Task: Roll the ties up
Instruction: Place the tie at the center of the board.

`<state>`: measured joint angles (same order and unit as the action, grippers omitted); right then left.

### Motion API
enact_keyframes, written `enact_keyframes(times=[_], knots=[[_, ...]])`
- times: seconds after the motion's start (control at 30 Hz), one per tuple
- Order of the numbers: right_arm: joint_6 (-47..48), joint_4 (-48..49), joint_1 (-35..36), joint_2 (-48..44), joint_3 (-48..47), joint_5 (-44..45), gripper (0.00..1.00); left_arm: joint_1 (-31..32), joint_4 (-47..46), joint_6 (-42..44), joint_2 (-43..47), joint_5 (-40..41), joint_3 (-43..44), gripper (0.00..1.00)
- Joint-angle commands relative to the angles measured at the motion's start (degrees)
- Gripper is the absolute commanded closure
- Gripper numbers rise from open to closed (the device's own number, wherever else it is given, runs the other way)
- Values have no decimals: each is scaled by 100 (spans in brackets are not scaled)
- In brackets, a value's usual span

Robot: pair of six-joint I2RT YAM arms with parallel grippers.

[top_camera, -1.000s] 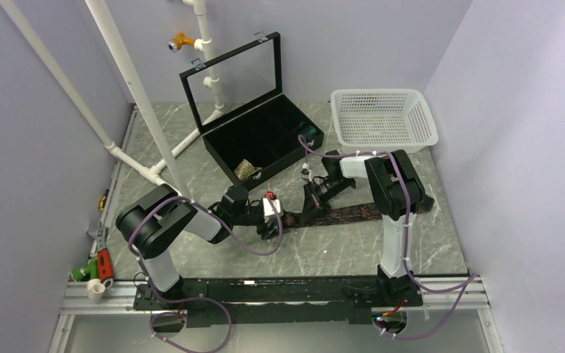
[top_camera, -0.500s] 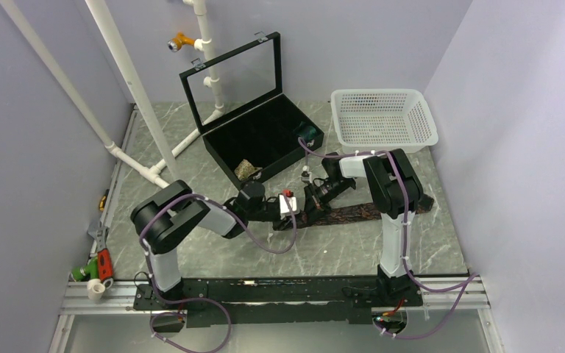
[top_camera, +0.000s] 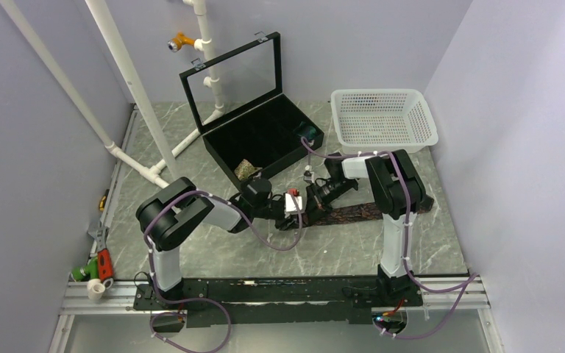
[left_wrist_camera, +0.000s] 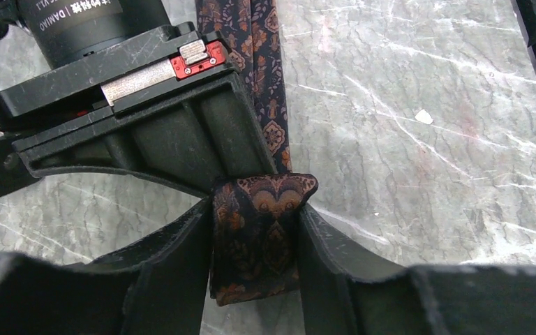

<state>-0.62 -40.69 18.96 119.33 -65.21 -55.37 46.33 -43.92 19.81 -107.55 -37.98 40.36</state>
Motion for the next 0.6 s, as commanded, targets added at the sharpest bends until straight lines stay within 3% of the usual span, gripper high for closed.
enact_keyframes(times=[0.0,0.1,0.23,0.37,0.57], knots=[[119,694,63,-204,171,638,100,-60,1936,395,-358,611,167,58],[185,508,26,-343,67,609,100,-120,2723,367,-387,579,503,70],[413,96,-100,-620,-49,716,92,-163,3439,475,-331,498,612,75],[678,-437,-290,-753,-203,620,86,-165,4133,640,-397,488,862,78],[856,-726,-454,-1072,-257,203,62,-167,4383,708,-352,489,958,74]])
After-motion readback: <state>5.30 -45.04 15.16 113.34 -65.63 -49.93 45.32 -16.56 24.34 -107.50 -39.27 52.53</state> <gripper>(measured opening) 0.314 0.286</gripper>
